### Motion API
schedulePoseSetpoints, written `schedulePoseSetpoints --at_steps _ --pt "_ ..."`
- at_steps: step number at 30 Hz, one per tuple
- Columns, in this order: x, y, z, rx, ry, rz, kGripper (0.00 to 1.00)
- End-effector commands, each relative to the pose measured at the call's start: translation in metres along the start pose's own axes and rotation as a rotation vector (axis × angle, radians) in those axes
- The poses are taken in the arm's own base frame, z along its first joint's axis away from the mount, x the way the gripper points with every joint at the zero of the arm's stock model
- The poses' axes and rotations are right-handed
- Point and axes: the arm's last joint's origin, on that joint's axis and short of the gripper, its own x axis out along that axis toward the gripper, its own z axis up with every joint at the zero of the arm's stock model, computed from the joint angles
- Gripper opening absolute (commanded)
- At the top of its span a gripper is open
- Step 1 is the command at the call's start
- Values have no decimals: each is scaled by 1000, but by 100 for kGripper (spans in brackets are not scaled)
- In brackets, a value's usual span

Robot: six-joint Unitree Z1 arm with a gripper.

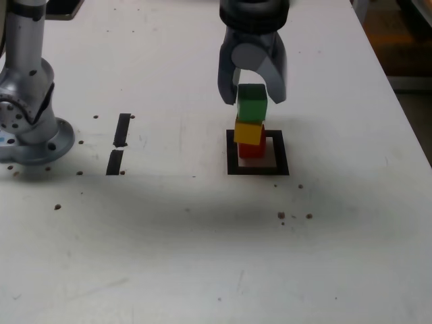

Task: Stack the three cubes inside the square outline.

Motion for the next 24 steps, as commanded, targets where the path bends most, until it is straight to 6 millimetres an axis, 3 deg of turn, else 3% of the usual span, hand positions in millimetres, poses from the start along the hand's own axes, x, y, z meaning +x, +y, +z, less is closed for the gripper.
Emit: schedulePoseSetpoints --at_steps 1,5,13,18,24 --pt "2 1 1 3 -9 3 77" --pt "2 1 2 5 -19 5 88" --pt "-7 1 -2 57 -49 8 98" --pt "-29 2 -20 49 -94 56 100" --pt "-44 3 -58 -4 -86 102 100"
